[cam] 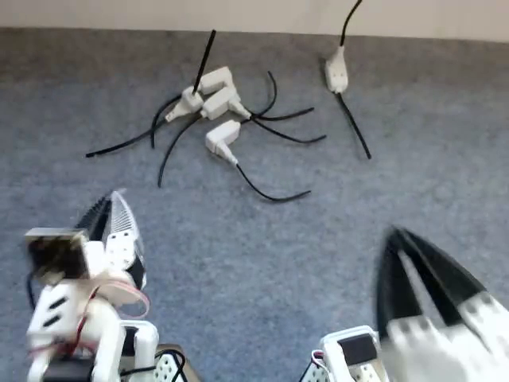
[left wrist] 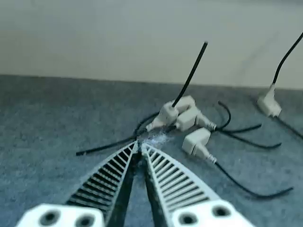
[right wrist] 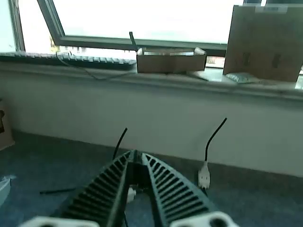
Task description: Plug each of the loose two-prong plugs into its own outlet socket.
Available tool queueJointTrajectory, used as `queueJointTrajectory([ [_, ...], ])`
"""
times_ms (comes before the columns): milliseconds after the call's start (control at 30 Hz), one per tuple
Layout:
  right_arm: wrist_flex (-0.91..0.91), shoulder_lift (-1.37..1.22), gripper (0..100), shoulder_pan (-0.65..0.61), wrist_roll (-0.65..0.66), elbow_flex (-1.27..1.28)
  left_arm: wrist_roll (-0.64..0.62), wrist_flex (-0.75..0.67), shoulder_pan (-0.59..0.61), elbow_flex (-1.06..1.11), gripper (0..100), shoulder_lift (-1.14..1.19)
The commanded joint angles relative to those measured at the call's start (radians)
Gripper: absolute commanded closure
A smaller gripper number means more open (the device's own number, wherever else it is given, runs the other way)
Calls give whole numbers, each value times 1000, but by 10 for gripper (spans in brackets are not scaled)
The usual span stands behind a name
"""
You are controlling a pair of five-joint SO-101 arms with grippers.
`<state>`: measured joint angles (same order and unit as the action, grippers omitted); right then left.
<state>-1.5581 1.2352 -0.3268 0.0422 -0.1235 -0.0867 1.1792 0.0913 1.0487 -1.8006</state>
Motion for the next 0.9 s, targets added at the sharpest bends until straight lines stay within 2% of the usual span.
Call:
queueJointTrajectory([
  [0,168,108,991,68,-5,394,91,32,8,94,993,-24],
  [133,446,325,991,254,-6,820,87,84,8,119,993,-24],
  [233,570,512,991,298,2,1102,77,97,8,140,993,-24],
  [300,570,611,991,295,2,1222,3,95,27,154,993,-24],
  [400,518,579,991,291,-6,1265,-103,89,90,170,993,-24],
  [567,489,590,991,292,0,1290,-104,89,130,245,993,-24],
  [867,443,599,991,308,0,1638,-104,97,142,371,993,-24],
])
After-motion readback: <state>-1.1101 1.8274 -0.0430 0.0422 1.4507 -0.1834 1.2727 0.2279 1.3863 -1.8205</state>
